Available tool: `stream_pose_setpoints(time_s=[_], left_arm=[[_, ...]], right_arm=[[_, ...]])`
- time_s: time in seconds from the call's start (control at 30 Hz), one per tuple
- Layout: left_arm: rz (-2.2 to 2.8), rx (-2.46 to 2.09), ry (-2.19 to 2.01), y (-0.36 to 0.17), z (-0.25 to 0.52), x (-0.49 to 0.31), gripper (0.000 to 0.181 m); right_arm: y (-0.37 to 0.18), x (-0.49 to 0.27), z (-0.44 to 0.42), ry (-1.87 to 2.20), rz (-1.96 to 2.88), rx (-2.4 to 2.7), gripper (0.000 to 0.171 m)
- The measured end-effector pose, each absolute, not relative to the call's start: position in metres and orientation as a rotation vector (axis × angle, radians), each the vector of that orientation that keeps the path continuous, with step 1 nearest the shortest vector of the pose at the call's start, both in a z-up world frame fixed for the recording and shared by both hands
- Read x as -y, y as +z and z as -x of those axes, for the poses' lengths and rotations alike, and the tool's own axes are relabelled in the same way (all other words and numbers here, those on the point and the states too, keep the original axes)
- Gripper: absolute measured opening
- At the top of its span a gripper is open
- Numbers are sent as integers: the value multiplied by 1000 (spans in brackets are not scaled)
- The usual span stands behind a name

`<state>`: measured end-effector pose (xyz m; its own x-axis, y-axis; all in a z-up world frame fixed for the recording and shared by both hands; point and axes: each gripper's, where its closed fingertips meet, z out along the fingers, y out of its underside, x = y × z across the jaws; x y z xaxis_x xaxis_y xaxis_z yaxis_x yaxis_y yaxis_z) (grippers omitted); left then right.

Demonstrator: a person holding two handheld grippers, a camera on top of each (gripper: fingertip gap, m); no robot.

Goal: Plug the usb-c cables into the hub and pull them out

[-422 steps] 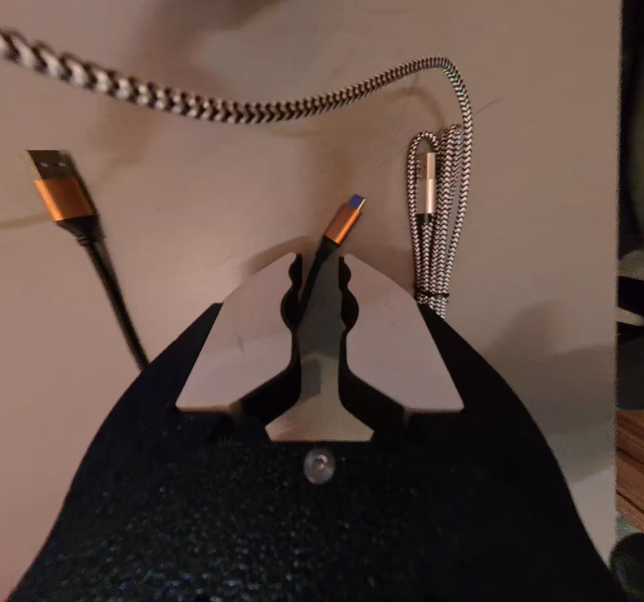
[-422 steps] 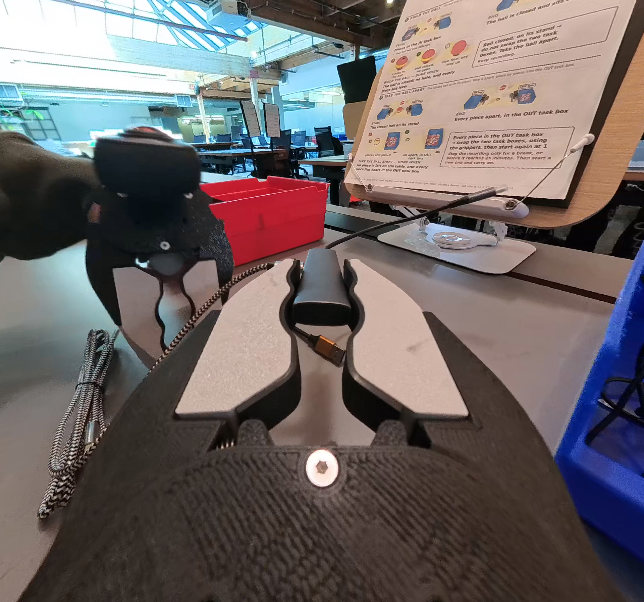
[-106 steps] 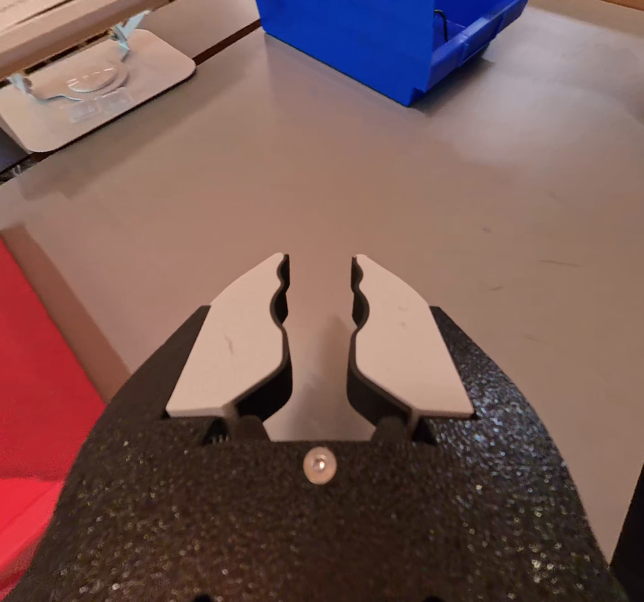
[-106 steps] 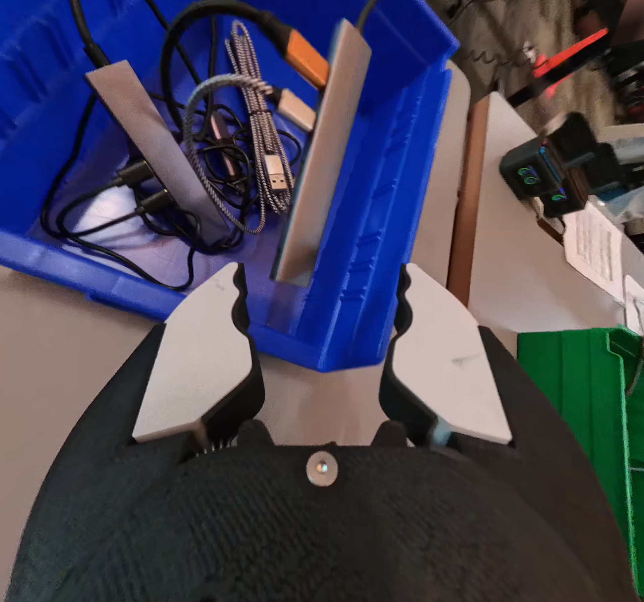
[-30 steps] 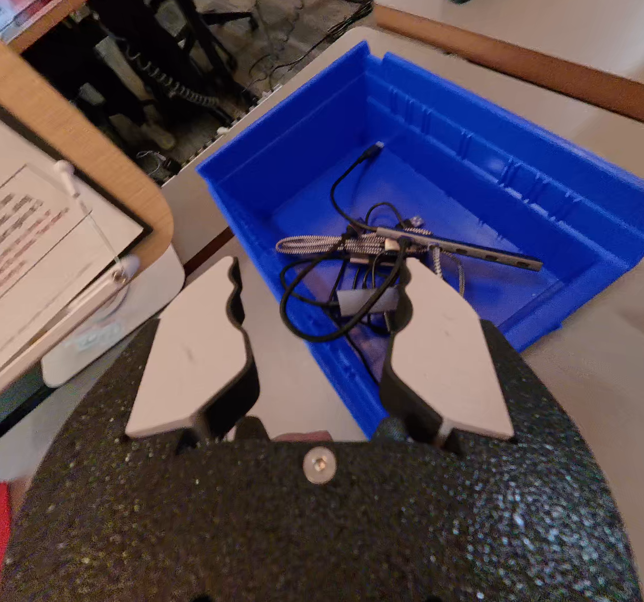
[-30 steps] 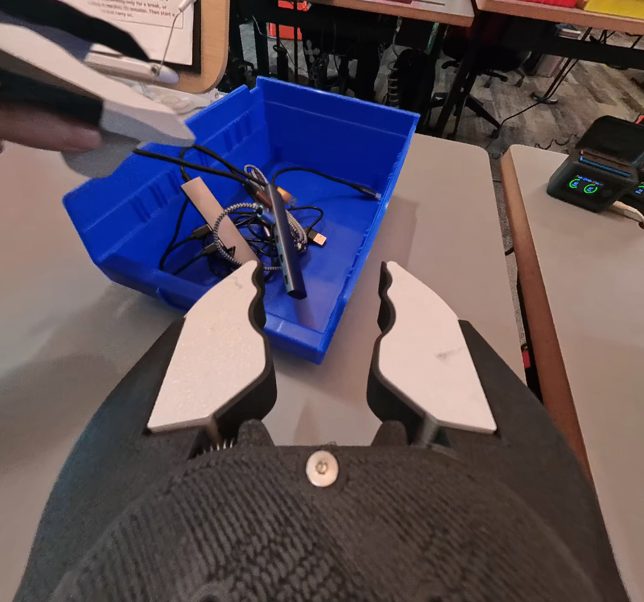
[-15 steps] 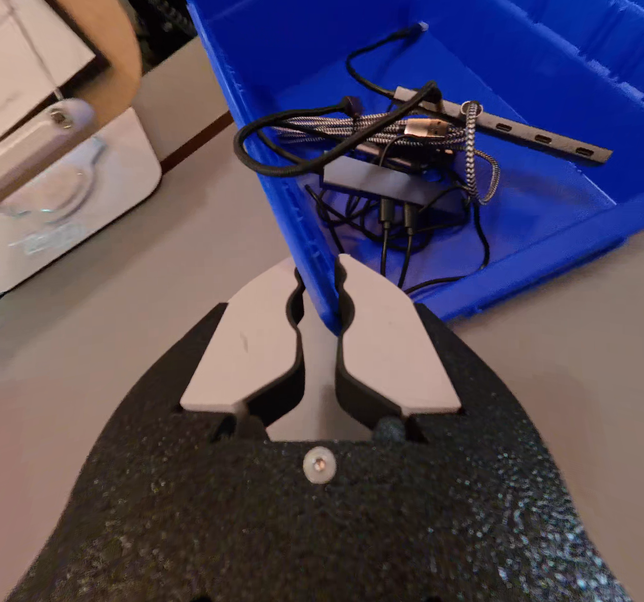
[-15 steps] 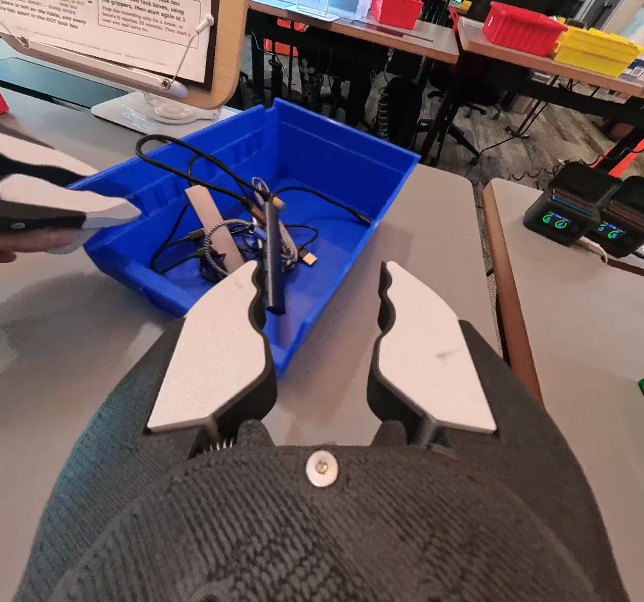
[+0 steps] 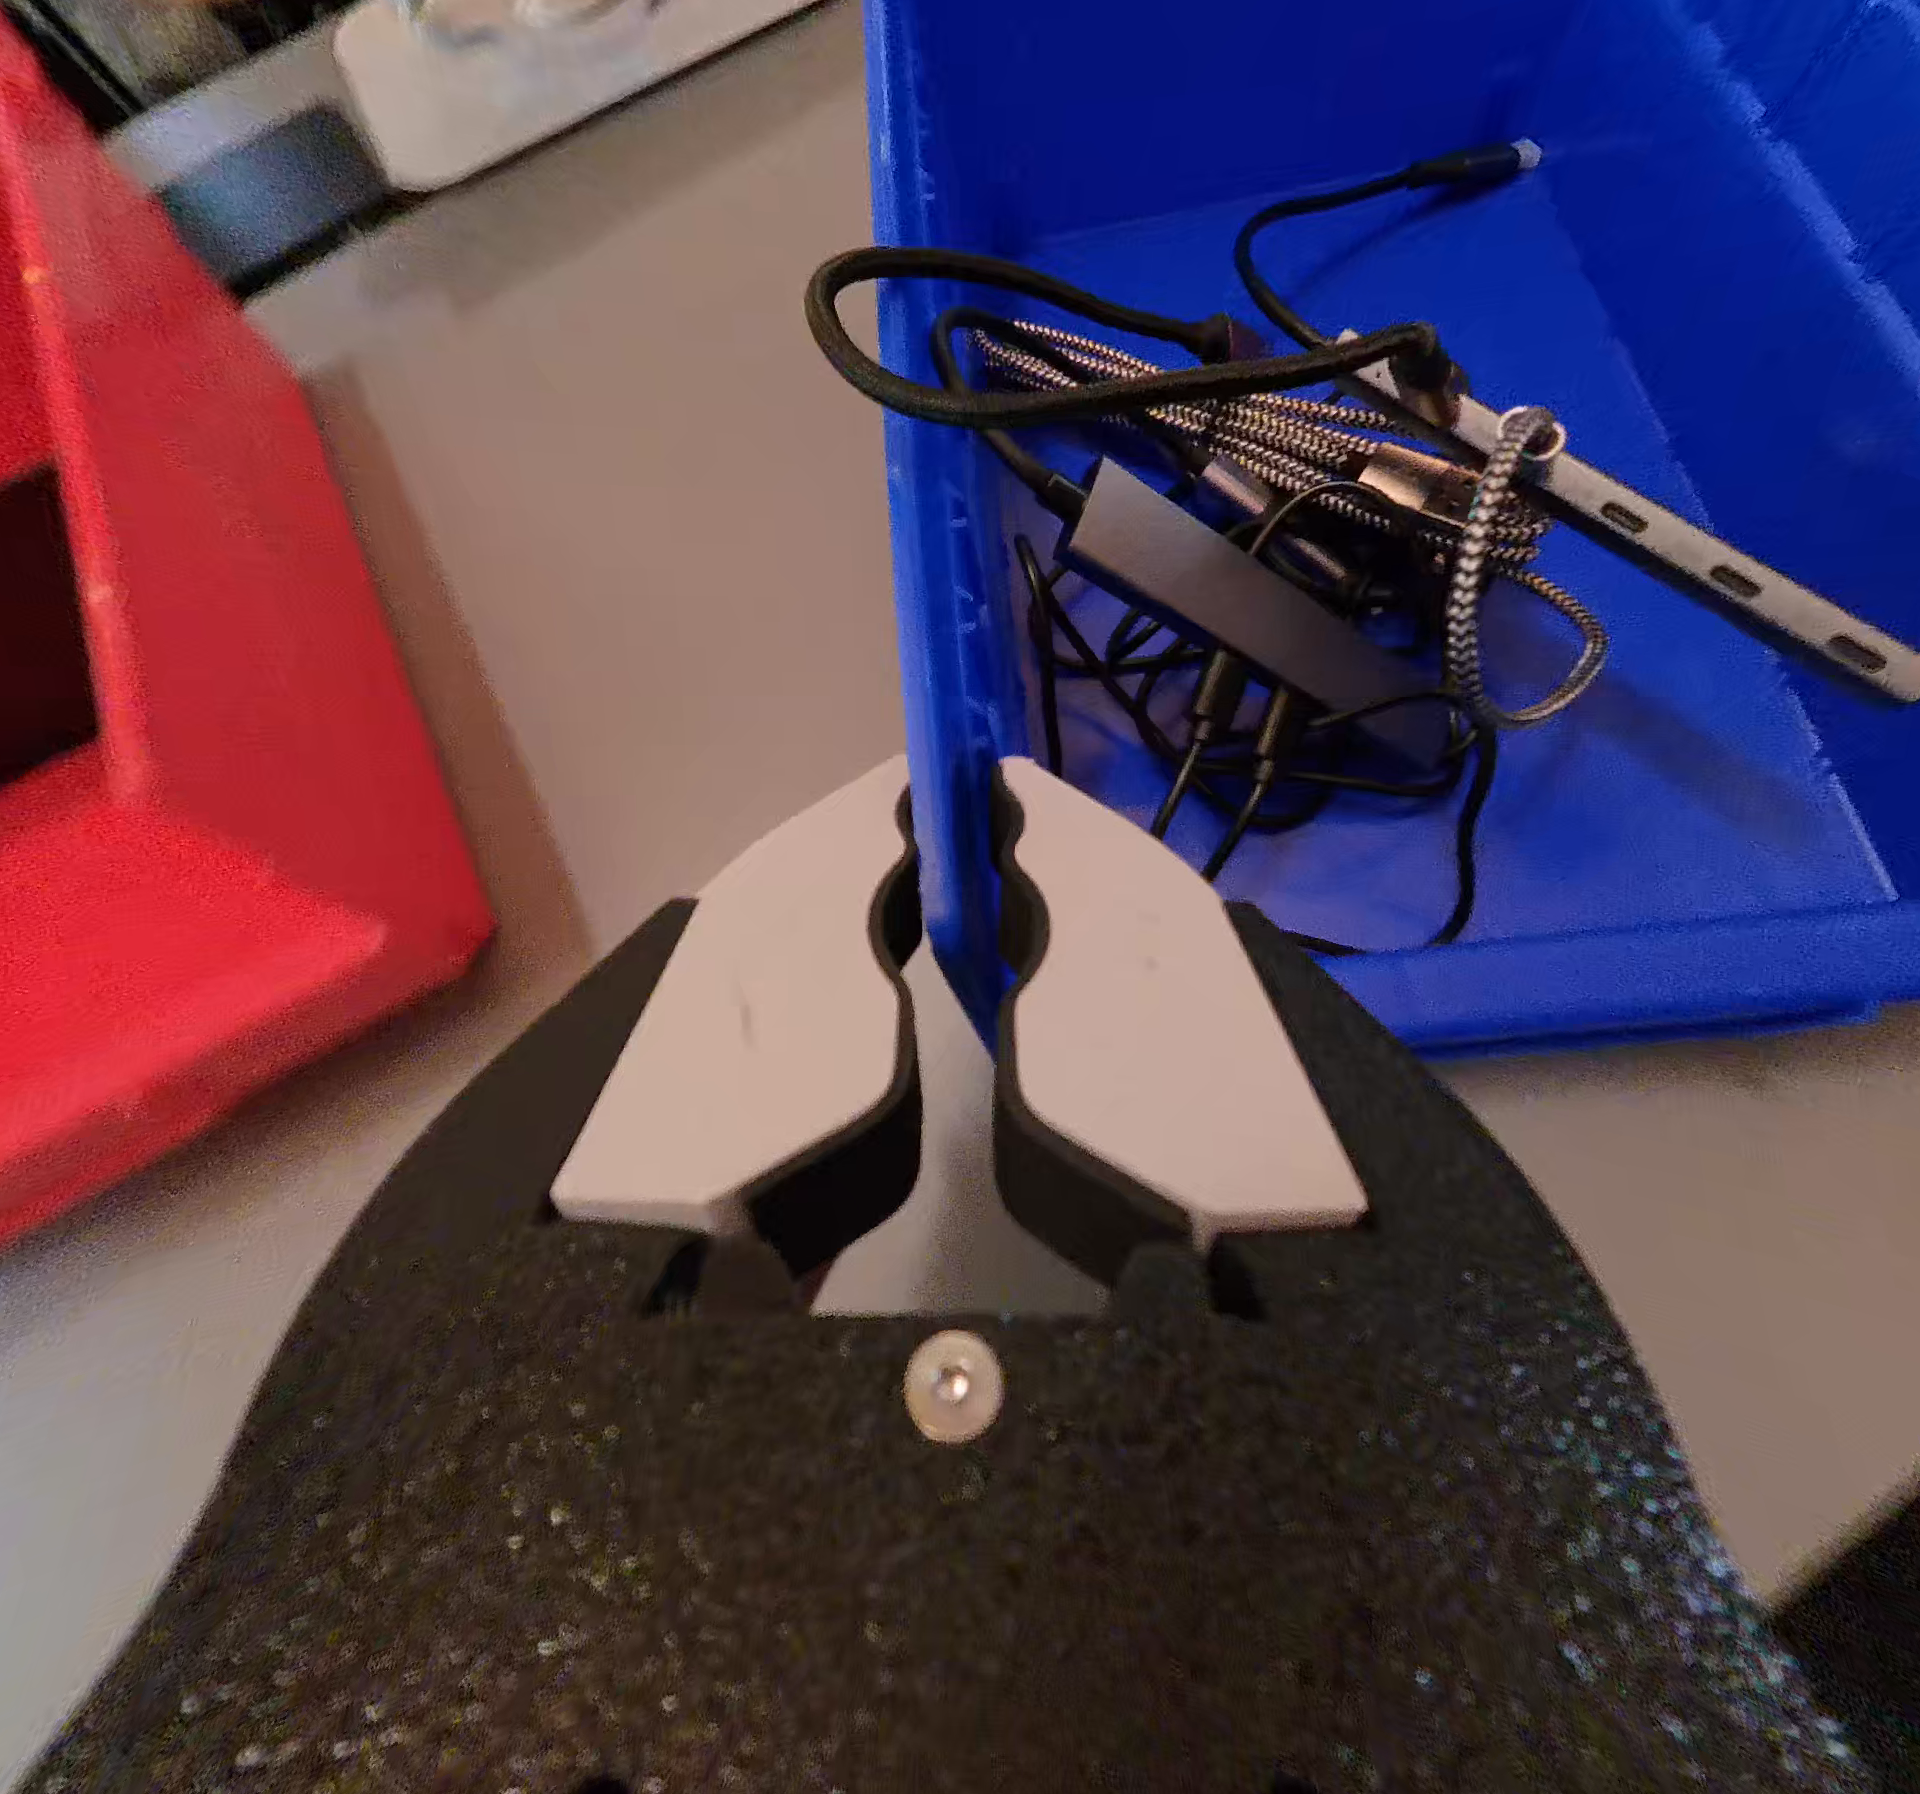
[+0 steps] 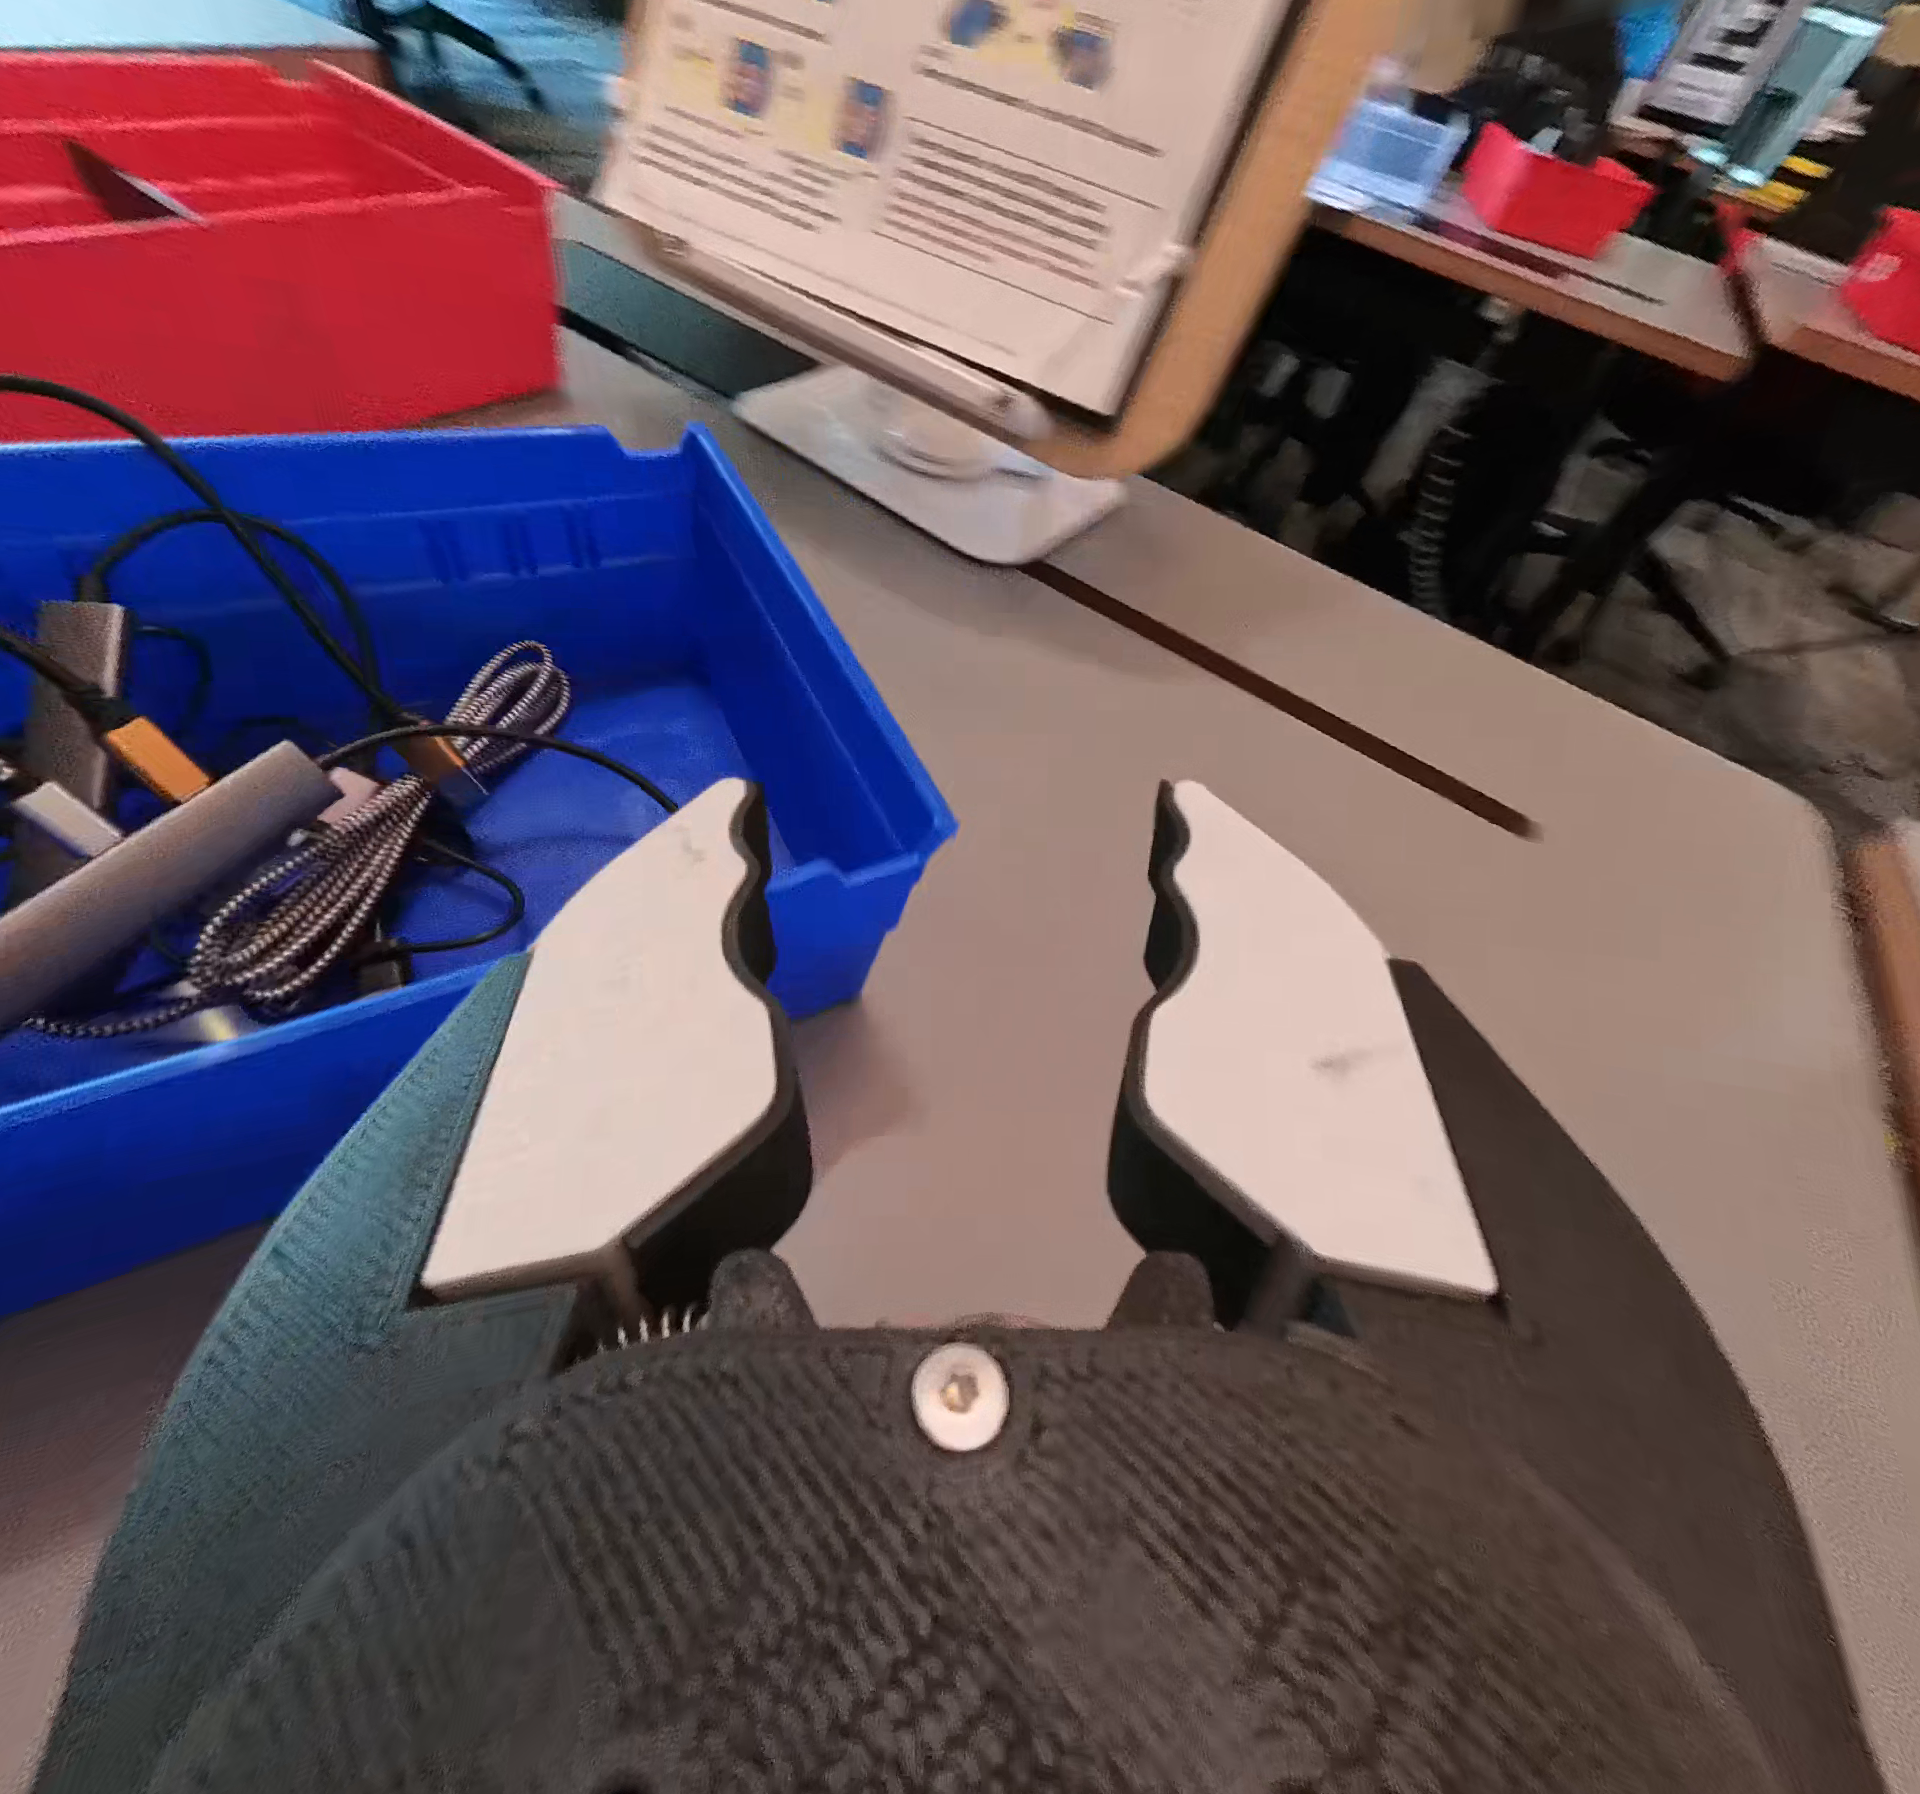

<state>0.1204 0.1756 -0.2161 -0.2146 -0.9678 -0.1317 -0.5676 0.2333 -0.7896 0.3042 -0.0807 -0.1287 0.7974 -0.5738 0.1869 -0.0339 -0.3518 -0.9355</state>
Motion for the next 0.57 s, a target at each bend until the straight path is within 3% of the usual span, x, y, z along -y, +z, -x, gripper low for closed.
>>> stream_pose_setpoints(time_s=[0.2,0.4,0.57], left_arm=[[1535,-2027,-831,-234,-32,-222,6],[1554,-2092,-821,-237,-3,-246,6],[1577,-2062,-832,-238,7,-263,5]], right_arm=[[-125,-45,-228,-355,1813,-345,92],[-95,-193,-185,-184,1841,-272,102],[-119,-305,-179,84,2088,-352,79]])
